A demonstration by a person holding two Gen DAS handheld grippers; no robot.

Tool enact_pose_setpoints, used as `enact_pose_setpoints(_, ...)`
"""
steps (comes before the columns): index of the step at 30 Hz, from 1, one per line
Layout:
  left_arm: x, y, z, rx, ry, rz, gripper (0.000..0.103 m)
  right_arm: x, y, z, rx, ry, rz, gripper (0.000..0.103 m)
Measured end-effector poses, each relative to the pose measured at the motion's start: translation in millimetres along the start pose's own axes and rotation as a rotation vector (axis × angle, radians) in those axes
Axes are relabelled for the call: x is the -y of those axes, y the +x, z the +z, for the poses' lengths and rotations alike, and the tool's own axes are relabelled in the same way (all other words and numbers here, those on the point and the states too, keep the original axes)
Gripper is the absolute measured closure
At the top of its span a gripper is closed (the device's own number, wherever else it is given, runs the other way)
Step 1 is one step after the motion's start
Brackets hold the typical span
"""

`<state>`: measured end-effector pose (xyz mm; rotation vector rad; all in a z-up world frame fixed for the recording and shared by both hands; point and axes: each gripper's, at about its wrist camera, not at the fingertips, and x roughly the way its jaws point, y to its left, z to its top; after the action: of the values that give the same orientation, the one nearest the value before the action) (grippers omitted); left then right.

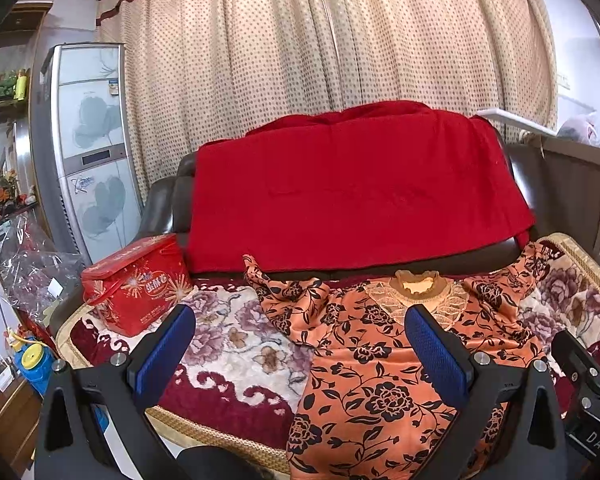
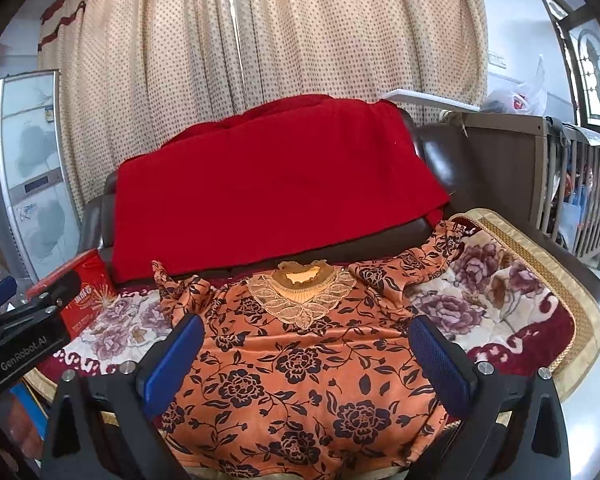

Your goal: Fold small clothes

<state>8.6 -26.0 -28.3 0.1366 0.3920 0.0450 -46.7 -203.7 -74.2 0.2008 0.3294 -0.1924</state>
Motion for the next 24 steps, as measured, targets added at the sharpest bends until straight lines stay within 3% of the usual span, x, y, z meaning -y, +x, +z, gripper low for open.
enact_pose_setpoints(11, 18, 66, 0, -0.087, 0.026, 0.025, 0.000, 29, 57, 7, -0.054, 0.078, -0.050, 0.000)
enact_pose_setpoints(21, 14, 139, 3, -0.138, -0.004, 0.078, 0.000, 58, 142, 15, -0.148, 0.094, -0.133, 0.000)
enact_pose_setpoints(24, 17, 173, 3, -0.153, -0.017, 0.057, 0.000, 70, 178, 21, -0.172, 0.087, -0.163, 0.000)
